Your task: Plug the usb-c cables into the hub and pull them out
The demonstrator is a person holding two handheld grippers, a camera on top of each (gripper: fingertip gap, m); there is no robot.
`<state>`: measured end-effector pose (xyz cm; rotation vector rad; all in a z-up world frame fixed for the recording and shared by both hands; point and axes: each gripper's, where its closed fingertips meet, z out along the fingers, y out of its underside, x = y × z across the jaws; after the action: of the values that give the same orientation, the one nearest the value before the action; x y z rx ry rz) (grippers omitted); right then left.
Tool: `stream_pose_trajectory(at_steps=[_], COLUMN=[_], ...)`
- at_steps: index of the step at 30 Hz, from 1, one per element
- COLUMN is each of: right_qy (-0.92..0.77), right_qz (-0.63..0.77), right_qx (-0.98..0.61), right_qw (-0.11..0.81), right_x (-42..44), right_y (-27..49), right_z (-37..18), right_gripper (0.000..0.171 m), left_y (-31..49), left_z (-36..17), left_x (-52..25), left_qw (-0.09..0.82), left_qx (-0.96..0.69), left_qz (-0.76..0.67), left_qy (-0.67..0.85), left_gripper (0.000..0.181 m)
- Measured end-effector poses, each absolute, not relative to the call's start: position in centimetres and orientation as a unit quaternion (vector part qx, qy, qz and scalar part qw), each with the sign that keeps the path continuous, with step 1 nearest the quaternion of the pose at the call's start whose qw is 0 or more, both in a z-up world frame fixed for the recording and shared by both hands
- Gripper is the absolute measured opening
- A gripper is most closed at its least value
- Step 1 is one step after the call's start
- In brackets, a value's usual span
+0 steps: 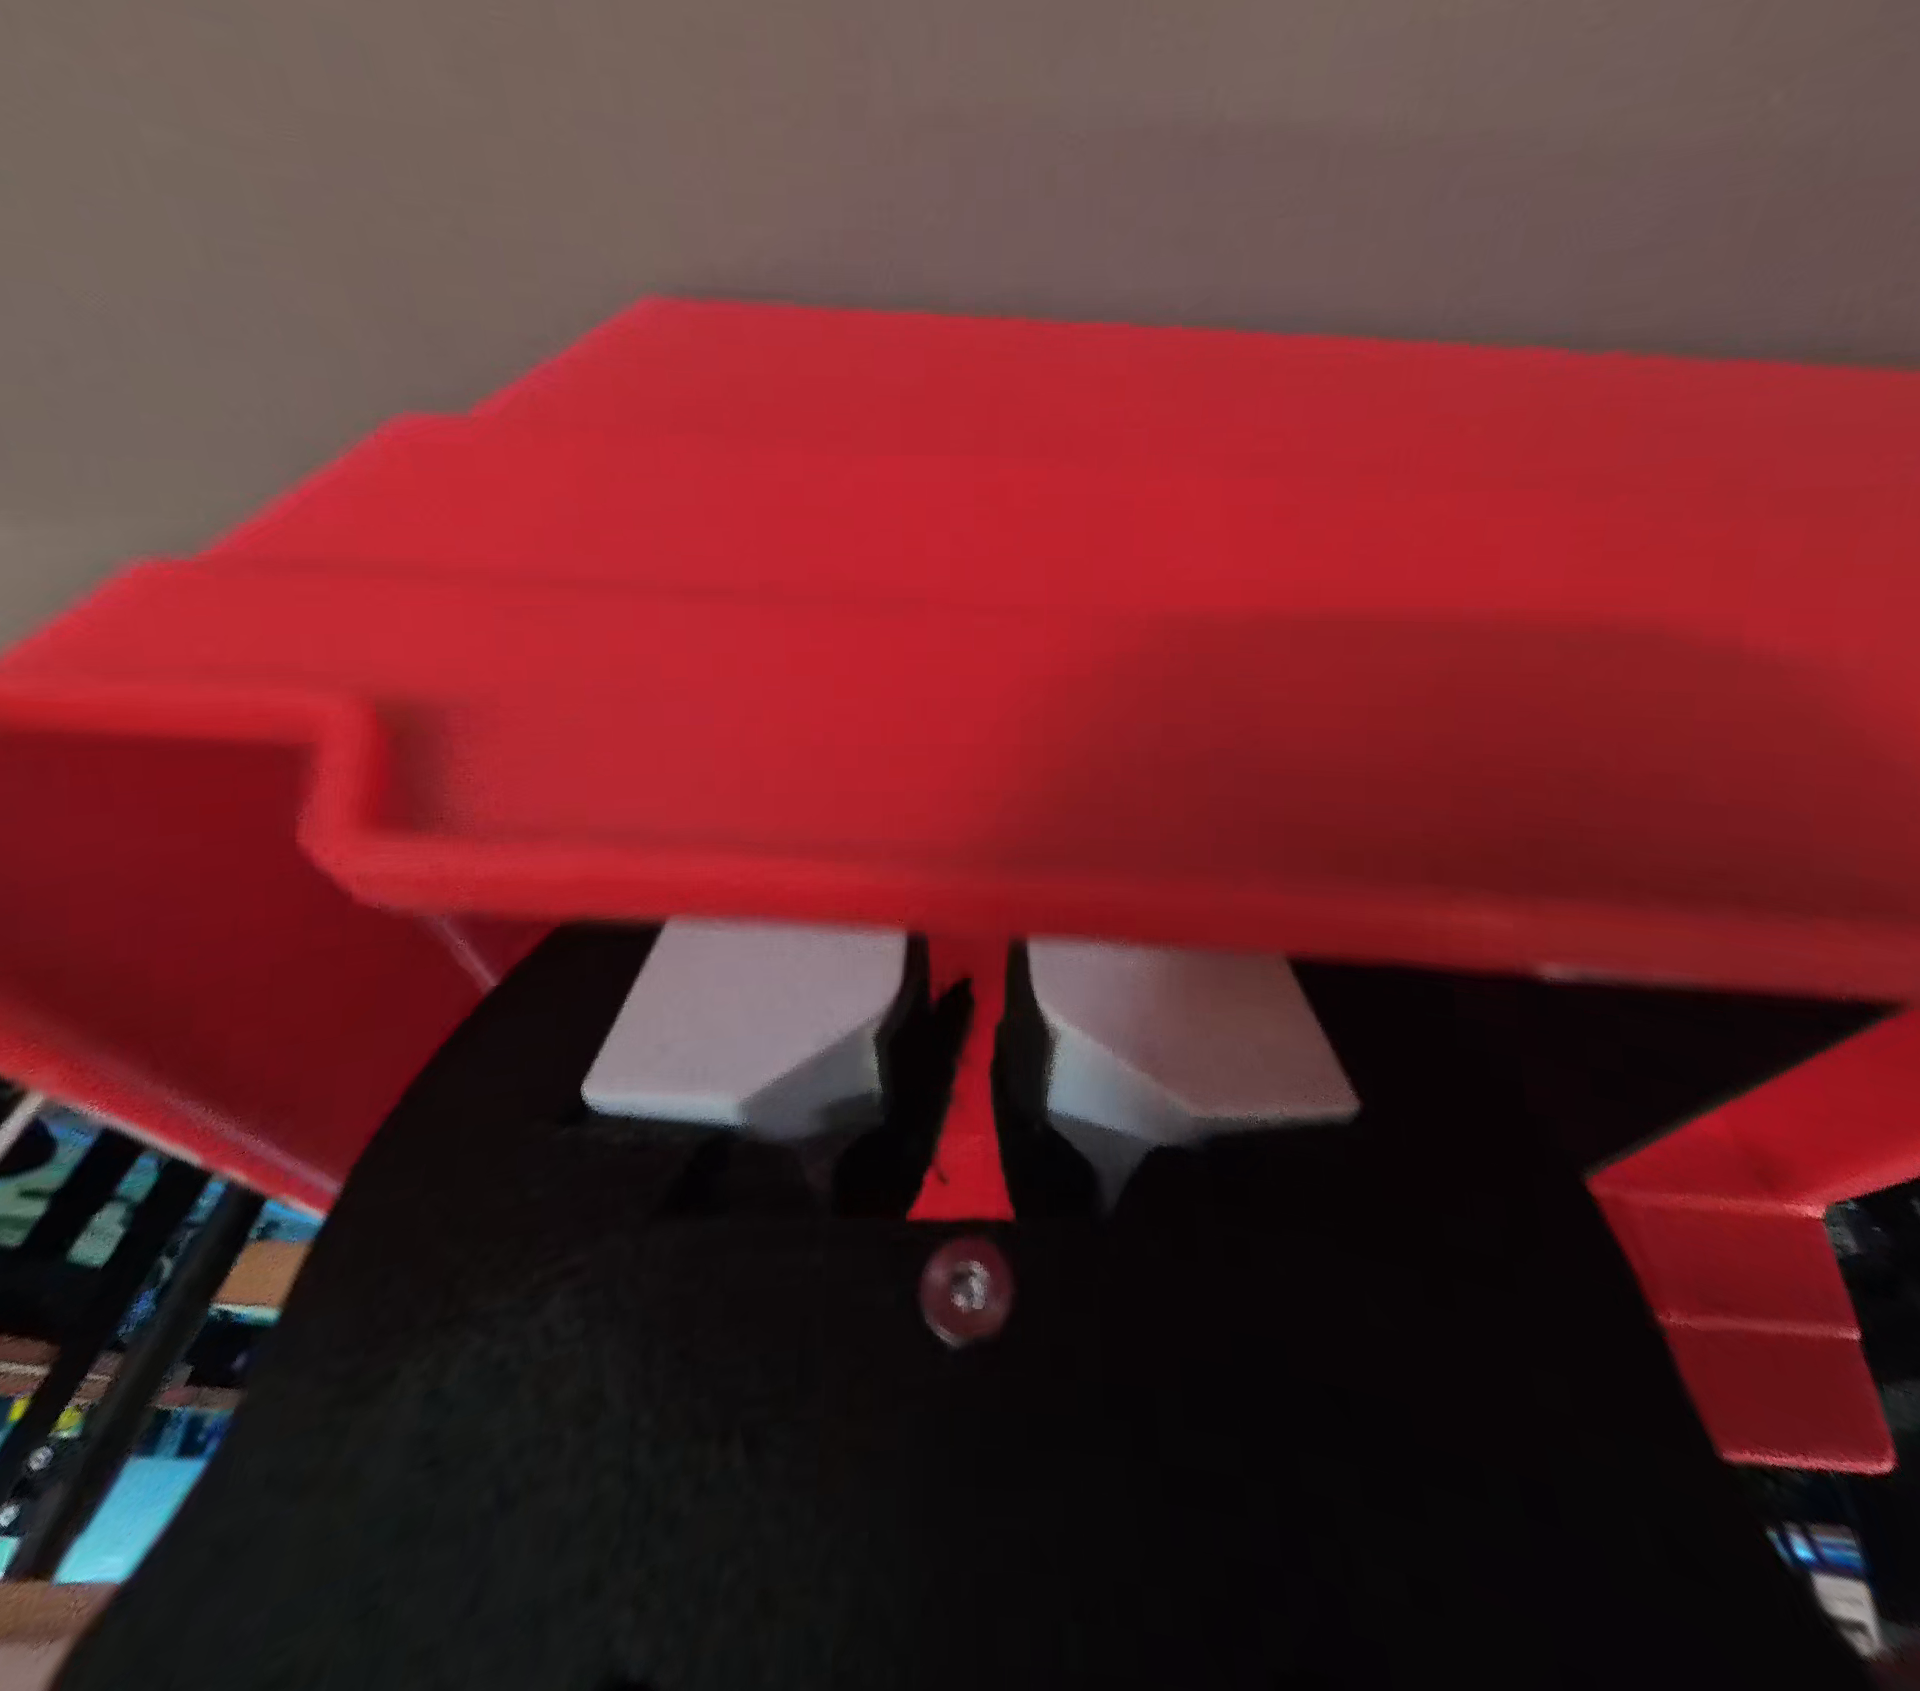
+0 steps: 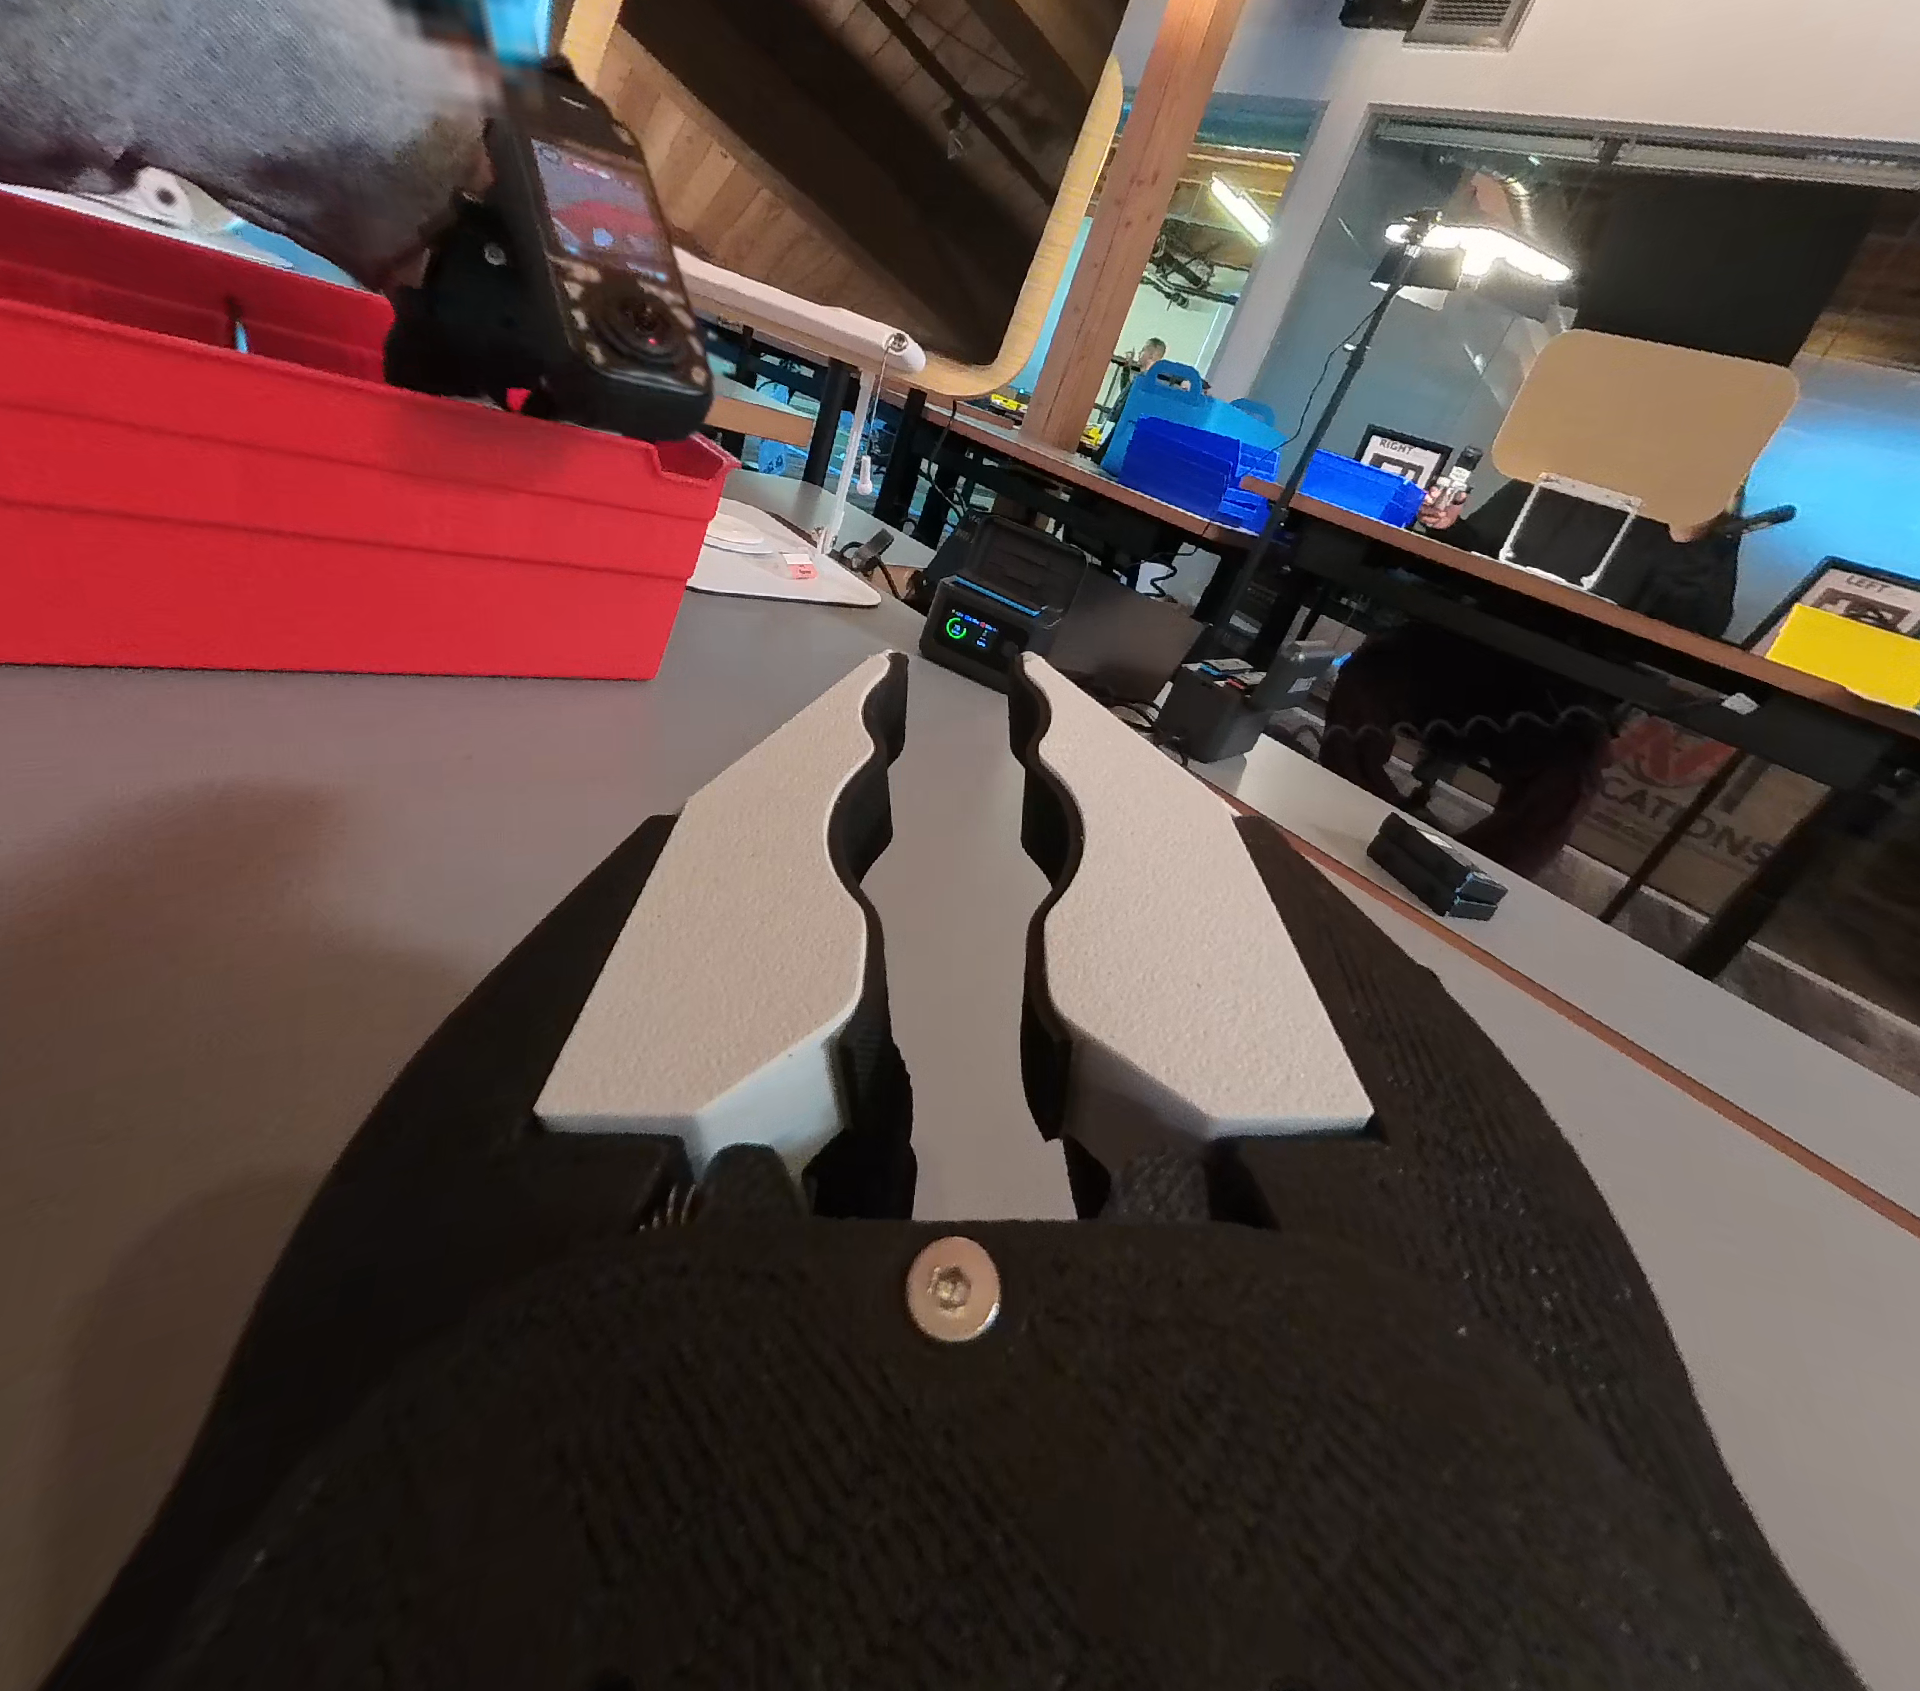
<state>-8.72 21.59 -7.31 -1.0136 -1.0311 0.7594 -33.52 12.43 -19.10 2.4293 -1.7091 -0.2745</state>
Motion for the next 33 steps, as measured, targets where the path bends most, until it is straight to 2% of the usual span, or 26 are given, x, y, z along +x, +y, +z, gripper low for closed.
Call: stream_pose_trajectory(at_steps=[1, 12, 20, 26, 33], right_qy=[-0.460, -0.458, -0.443, -0.444, -0.421], right_qz=[0.339, 0.337, 0.346, 0.344, 0.323], right_qx=[-0.453, -0.453, -0.459, -0.458, -0.474], right_qw=[0.685, 0.687, 0.688, 0.689, 0.702], right_x=[-8.7, -8.7, -8.5, -8.5, -7.8], right_y=[21.6, 21.7, 22.1, 22.1, 23.7], right_z=[-7.3, -7.3, -7.1, -7.1, -7.0], right_gripper=[0.017, 0.017, 0.017, 0.017, 0.017], left_y=[12.2, 12.7, 11.7, 12.0, 15.4], left_z=[-19.0, -10.3, -4.4, 0.6, 8.0], left_x=[-33.7, -34.6, -35.8, -35.5, -28.1], left_qw=[0.076, -0.087, -0.133, -0.214, -0.368], left_qx=[0.816, 0.842, 0.821, 0.792, 0.717], left_qz=[-0.095, -0.202, -0.319, -0.382, -0.425], left_qy=[-0.565, -0.492, -0.455, -0.424, -0.411], left_gripper=[0.000, 0.002, 0.002, 0.002, 0.003])
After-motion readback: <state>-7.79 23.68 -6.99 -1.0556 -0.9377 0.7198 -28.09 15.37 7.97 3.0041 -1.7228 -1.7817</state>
